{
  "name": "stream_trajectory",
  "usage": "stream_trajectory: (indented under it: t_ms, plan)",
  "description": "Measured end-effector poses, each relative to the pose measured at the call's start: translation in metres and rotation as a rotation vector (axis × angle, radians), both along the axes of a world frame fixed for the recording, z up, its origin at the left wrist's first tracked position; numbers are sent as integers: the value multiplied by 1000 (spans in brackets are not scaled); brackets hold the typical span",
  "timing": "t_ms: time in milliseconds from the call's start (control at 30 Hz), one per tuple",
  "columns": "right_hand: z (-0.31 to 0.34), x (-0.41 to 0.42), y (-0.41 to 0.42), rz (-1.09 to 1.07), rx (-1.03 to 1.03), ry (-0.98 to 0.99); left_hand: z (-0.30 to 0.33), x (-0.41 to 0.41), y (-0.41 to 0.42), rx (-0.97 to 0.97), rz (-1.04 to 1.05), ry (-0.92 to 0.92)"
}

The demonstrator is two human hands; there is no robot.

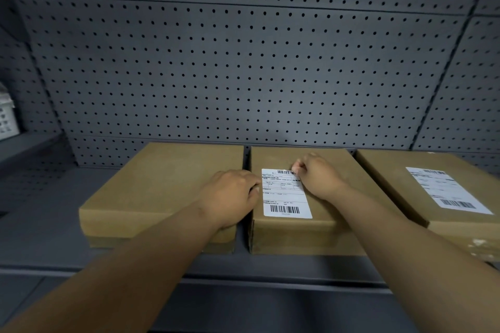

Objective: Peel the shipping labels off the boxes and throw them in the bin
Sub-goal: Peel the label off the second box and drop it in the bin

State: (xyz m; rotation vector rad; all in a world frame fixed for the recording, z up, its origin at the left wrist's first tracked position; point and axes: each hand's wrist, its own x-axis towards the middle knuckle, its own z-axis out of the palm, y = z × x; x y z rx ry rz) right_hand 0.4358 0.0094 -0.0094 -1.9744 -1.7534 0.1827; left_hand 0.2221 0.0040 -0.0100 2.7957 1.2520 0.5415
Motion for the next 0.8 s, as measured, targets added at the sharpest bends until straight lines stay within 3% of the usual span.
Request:
stream_trajectory:
  t_ms: [133,333,567,800]
  plan:
    - [0,3,-1,5,99,147,0,0,1,12,0,6]
    - [1,-4,1,28,64,-16,0,0,1,20,-1,22]
    - [2,-3,0,61,42,107,0,1,1,27,5,16]
    - [1,2,-3,113,91,350,-1,1,2,38,5,7]
